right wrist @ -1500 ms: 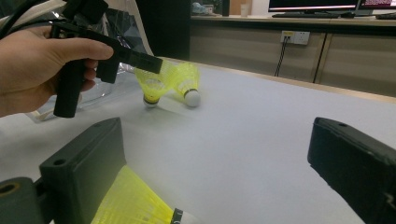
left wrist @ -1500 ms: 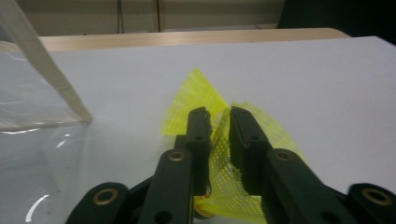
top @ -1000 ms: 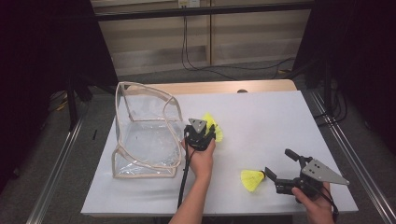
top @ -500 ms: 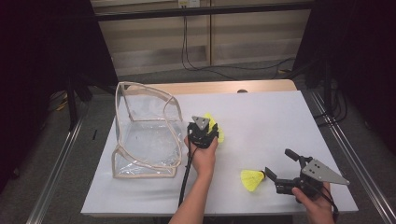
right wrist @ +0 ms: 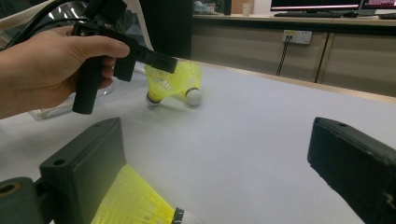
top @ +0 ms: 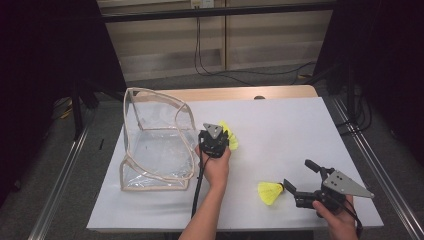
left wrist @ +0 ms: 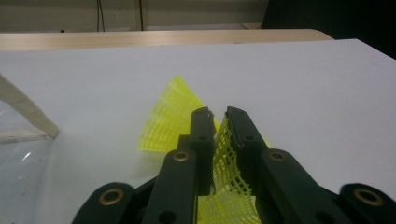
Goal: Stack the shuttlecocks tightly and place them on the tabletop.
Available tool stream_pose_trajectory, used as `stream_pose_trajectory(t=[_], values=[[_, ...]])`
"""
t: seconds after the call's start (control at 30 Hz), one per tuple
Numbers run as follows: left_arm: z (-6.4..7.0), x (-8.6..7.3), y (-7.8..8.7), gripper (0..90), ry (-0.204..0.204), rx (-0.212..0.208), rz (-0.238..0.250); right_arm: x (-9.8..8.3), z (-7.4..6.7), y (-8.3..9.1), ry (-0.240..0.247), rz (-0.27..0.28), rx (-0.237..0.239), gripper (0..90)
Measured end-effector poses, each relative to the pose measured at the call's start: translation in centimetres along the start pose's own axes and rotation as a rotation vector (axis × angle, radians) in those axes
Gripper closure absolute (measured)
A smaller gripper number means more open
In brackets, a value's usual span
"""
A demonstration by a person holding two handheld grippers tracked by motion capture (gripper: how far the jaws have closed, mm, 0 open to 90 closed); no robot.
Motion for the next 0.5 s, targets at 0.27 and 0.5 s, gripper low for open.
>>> stream_pose_trajectory(t=[0.27, 0.5], values=[[-1.1, 0.3, 0.6, 87.8, -0.048, 0.082, 0.007, 0.0, 0.0, 0.0, 0.0, -0.003, 0.0, 3.5], [-2.1, 0.3, 1.0, 88.6, -0.068, 0.148, 0.001, 0.0, 0.0, 0.0, -0.001, 0.001, 0.001, 3.5]])
Point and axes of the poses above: each handheld gripper's, and its own axes: y roughly backward along the jaws, x roughly out of its top, z roughly to its right, the point moved 8 cm from there along -y, roughly forward along the jaws, and after that the axes turned 13 degrees about -y, right-handed, at the moved point
